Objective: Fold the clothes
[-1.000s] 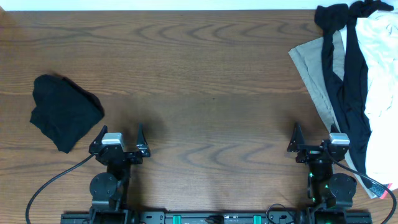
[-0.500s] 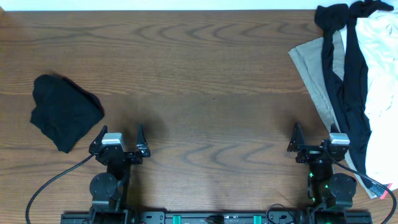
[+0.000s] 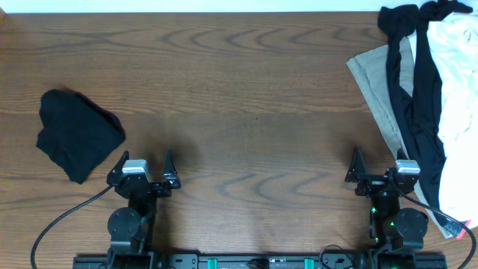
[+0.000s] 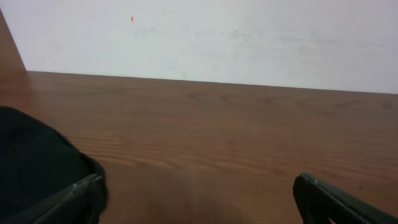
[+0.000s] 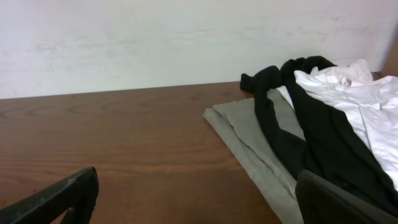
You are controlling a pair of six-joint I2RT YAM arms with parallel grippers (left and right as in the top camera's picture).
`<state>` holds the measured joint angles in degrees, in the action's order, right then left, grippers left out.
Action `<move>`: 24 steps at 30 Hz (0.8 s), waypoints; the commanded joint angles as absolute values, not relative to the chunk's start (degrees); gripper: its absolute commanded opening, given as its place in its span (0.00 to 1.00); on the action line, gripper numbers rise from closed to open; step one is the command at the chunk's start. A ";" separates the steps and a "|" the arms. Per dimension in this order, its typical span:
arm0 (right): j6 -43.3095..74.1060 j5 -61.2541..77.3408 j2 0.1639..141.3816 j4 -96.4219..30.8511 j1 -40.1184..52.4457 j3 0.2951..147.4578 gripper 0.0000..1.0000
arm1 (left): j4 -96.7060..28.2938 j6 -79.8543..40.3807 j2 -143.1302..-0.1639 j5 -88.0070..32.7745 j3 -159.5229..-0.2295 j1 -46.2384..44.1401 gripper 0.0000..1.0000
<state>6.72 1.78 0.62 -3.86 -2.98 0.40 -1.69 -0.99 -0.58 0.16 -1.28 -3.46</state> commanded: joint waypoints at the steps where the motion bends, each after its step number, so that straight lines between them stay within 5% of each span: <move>1: 6.37 2.42 0.30 -4.08 -3.36 0.30 0.99 | -3.86 -0.01 -0.23 0.60 -0.23 -3.18 0.98; 15: 7.70 4.60 0.27 -4.71 -3.36 0.95 0.99 | -4.10 -5.65 -2.00 -5.52 -0.99 -3.18 0.98; 24: 7.68 4.10 3.49 -16.34 -3.36 11.09 0.99 | -9.45 -7.60 -11.84 -8.58 -12.95 -3.18 0.98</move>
<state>7.14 3.66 2.02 -14.66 -2.98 6.66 -8.34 -6.42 -9.08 -7.16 -6.98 -3.46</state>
